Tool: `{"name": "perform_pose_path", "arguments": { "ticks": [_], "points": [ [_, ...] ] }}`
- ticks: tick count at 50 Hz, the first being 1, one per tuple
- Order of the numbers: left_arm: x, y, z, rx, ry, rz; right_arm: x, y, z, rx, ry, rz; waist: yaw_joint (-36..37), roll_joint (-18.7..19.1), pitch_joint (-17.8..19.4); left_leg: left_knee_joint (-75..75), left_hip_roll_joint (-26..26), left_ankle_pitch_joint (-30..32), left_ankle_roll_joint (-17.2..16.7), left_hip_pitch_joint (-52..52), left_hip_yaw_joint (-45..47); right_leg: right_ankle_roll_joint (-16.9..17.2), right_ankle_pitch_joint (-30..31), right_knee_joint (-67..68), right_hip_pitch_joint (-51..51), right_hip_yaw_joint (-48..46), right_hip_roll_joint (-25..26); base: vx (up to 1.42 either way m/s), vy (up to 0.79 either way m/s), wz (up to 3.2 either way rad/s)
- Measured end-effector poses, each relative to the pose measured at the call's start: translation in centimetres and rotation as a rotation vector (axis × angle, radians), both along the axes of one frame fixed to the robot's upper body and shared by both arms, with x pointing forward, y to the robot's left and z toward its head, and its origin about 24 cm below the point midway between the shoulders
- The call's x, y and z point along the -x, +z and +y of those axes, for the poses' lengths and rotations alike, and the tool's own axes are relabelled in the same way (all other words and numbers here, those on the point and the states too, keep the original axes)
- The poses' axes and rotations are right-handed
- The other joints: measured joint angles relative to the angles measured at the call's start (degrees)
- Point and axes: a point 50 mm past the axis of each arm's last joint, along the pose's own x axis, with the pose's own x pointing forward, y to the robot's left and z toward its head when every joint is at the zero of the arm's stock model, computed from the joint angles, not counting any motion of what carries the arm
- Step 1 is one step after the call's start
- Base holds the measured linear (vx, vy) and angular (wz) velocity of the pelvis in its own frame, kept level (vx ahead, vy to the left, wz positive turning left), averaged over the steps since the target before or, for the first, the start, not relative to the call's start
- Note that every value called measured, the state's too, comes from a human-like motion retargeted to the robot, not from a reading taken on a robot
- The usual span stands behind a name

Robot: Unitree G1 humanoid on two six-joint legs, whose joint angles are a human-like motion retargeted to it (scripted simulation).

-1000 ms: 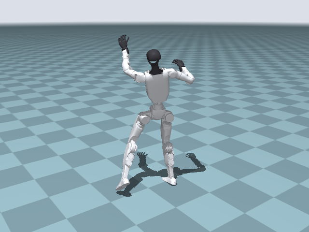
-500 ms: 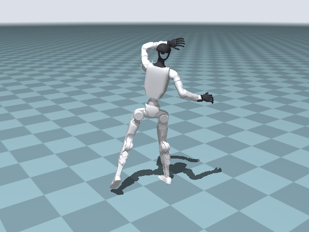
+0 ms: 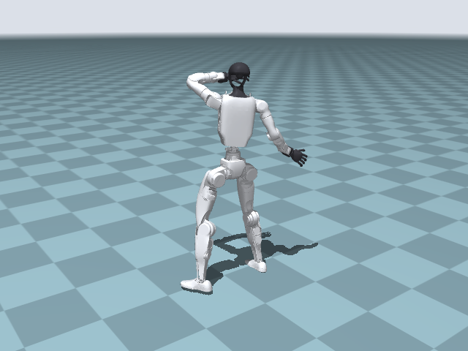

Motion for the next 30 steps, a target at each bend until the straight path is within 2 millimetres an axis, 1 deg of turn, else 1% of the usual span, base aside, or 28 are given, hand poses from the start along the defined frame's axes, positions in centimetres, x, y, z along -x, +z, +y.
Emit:
{"name": "perform_pose_path", "arguments": {
  "ticks": [3,5,6,8,10,12,15,16,17,18,19,20,22,24,27,30],
  "points": [
    [-1.1,-0.6,1.3,0.049,0.02,0.083,0.3,-1.7,1.2,-0.041,-0.076,0.106,4.24,-2.42,-0.28,-2.15,-1.51,-0.51,-0.37,-1.77,-3.88,0.0,0.21,-0.52,1.18,-4.81,-1.86,-0.04,0.27,1.52],
    [-2.0,-1.1,2.3,0.093,0.037,0.158,-0.4,-2.4,2.4,-0.055,-0.063,0.146,7.82,-4.81,-0.44,-2.8,-3.16,-0.83,-0.36,-3.12,-7.08,0.0,0.51,-0.89,2.15,-7.75,-3.67,-0.01,0.31,1.39],
    [-2.5,-1.5,2.8,0.116,0.048,0.202,-1.1,-2.6,2.9,-0.053,-0.034,0.154,9.81,-6.28,-0.4,-3.01,-4.3,-1.04,-0.2,-3.68,-8.62,0.0,0.65,-0.82,2.64,-9.17,-4.85,0.01,0.34,1.35],
    [-3.6,-2.3,3.9,0.162,0.076,0.292,-2.8,-2.7,4.0,-0.038,0.042,0.166,13.95,-9.42,-0.04,-3.56,-6.88,-1.48,0.3,-4.48,-11.53,0.0,0.84,-0.19,3.64,-12.01,-7.49,0.03,0.37,1.35],
    [-4.8,-3.4,4.9,0.206,0.115,0.385,-4.8,-2.3,4.8,-0.002,0.132,0.183,18.24,-12.64,0.95,-4.45,-9.8,-1.87,1.01,-4.66,-14.21,0.0,0.93,1.35,4.67,-14.82,-10.48,0.06,0.37,1.37],
    [-6.0,-4.6,6.0,0.247,0.16,0.483,-7.2,-1.6,5.3,0.053,0.221,0.205,22.79,-15.11,2.41,-5.76,-11.74,-1.95,1.46,-4.45,-16.67,-0.58,1.32,3.44,5.39,-17.34,-12.45,0.06,0.32,1.29],
    [-7.7,-7.1,7.9,0.321,0.235,0.638,-10.9,0.3,5.9,0.173,0.353,0.233,29.51,-17.29,4.56,-7.96,-13.12,-1.61,1.98,-4.05,-20.3,-2.03,2.81,6.69,6.01,-20.22,-13.82,0.07,0.26,1.22],
    [-8.3,-8.2,8.8,0.334,0.278,0.695,-13.2,1.2,6.7,0.149,0.519,0.109,31.36,-17.6,5.24,-8.56,-13.42,-1.35,2.35,-4.09,-21.68,-2.45,3.57,7.92,6.01,-20.78,-14.1,0.08,0.23,1.25],
    [-8.7,-9.2,9.7,0.362,0.313,0.748,-14.8,2.2,7.2,0.177,0.604,0.073,33.21,-17.88,5.95,-9.2,-13.65,-1.04,2.57,-4.15,-23.03,-2.79,4.42,9.02,6.0,-21.22,-14.28,0.08,0.21,1.27],
    [-9.1,-10.1,10.6,0.425,0.33,0.79,-15.3,3.3,6.6,0.312,0.512,0.197,35.07,-18.1,6.69,-9.91,-13.73,-0.65,2.46,-4.23,-24.32,-2.95,5.46,9.88,5.96,-21.4,-14.26,0.09,0.19,1.3],
    [-9.4,-11.6,11.7,0.467,0.367,0.84,-16.1,4.2,6.8,0.408,0.516,0.24,36.63,-18.37,6.9,-7.76,-13.78,-1.61,1.89,-5.75,-25.63,-2.76,6.23,12.15,5.24,-21.34,-14.52,0.11,0.16,1.34],
    [-9.7,-13.3,12.8,0.498,0.416,0.893,-17.1,5.1,7.3,0.478,0.571,0.246,38.02,-18.67,6.84,-4.19,-13.82,-3.24,1.08,-7.98,-26.95,-2.37,6.86,15.12,4.17,-21.16,-14.93,0.1,0.16,1.33],
    [-10.3,-15.8,14.9,0.591,0.509,0.97,-19.7,7.3,8.6,0.609,0.659,0.242,41.04,-18.49,8.53,-9.43,-14.05,-0.44,3.11,-6.28,-30.34,-3.77,9.6,13.83,4.98,-19.1,-13.54,0.09,0.16,1.29],
    [-10.5,-19.0,17.2,0.668,0.628,1.035,-21.7,9.2,10.1,0.761,0.766,0.258,43.56,-18.08,9.84,-10.4,-13.99,0.22,3.42,-6.05,-33.33,-3.99,11.89,15.06,5.1,-16.23,-12.35,0.1,0.12,1.31],
    [-9.7,-24.1,21.0,0.772,0.84,1.113,-24.2,11.1,12.5,1.013,0.924,0.339,46.76,-17.68,10.81,-10.55,-14.05,0.51,3.72,-6.67,-37.63,-3.67,15.23,16.88,4.54,-10.32,-10.15,0.12,0.08,1.26],
    [-7.7,-29.3,25.1,0.866,1.08,1.221,-26.2,11.6,14.8,1.192,1.089,0.465,49.43,-17.55,10.74,-10.62,-14.25,0.74,4.07,-7.56,-41.66,-2.42,18.5,18.04,3.96,-3.74,-7.49,0.12,0.05,1.21]
  ]
}}
